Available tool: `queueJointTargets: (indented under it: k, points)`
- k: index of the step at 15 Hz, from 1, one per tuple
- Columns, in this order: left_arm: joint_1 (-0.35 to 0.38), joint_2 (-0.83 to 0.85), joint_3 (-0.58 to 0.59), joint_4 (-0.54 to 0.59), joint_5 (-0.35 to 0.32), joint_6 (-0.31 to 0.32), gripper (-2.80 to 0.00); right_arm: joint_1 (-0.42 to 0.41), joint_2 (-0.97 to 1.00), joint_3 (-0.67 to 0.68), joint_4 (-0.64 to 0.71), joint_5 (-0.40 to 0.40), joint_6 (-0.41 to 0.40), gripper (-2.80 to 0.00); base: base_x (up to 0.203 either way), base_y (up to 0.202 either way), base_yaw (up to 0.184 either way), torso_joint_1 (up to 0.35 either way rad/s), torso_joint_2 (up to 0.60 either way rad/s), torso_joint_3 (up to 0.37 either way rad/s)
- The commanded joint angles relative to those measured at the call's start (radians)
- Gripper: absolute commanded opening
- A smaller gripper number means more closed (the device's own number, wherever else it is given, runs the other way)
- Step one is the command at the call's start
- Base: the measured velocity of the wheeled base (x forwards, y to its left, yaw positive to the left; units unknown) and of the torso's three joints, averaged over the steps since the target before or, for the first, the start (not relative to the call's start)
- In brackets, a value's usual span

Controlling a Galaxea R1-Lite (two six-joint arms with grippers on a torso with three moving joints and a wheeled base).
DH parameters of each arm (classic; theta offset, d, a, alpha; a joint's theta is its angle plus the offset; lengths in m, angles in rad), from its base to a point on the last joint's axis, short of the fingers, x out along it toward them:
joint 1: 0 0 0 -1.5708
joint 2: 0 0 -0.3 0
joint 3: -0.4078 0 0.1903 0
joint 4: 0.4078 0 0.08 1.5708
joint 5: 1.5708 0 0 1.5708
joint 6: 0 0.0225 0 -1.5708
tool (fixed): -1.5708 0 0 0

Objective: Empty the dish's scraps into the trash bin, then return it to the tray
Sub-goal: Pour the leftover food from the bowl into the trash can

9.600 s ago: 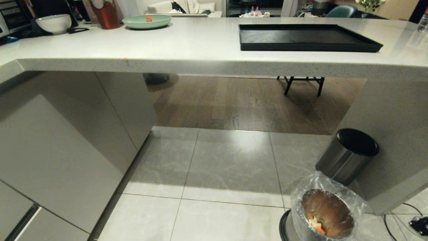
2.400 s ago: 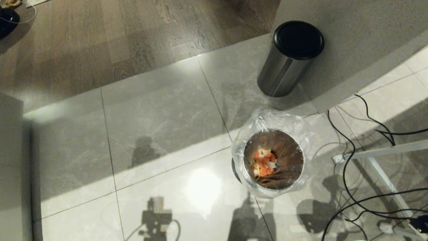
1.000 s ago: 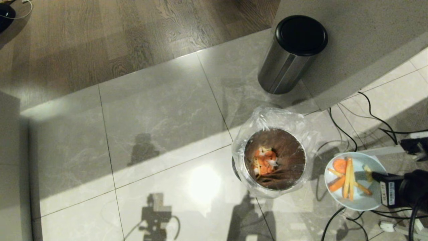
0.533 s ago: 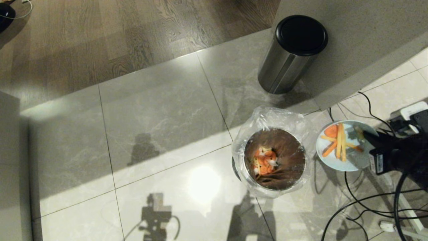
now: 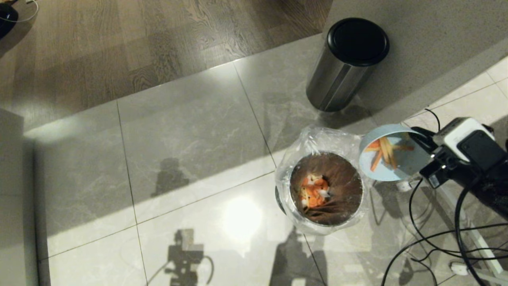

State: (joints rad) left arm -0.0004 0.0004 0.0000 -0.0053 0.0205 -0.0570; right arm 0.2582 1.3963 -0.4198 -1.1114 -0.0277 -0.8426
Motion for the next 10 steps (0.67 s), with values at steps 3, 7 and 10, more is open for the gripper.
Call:
queueJointTargets:
  k: [3, 7, 10]
  points:
    - [0.000, 0.001, 0.000, -0.001, 0.001, 0.000, -2.80, 0.014, 0.045, -0.041, -0.105, 0.077, -0.152, -2.80, 0.000, 0.000, 0.000, 0.000, 0.00, 0.000]
    - [-0.001, 0.001, 0.000, -0.001, 0.001, 0.000, -2.80, 0.014, 0.045, -0.069, -0.157, 0.214, -0.292, -2.80, 0.000, 0.000, 0.000, 0.000, 0.00, 0.000]
    - [0.000, 0.001, 0.000, -0.001, 0.001, 0.000, -2.80, 0.013, 0.041, -0.101, -0.174, 0.361, -0.401, -2.80, 0.000, 0.000, 0.000, 0.000, 0.00, 0.000]
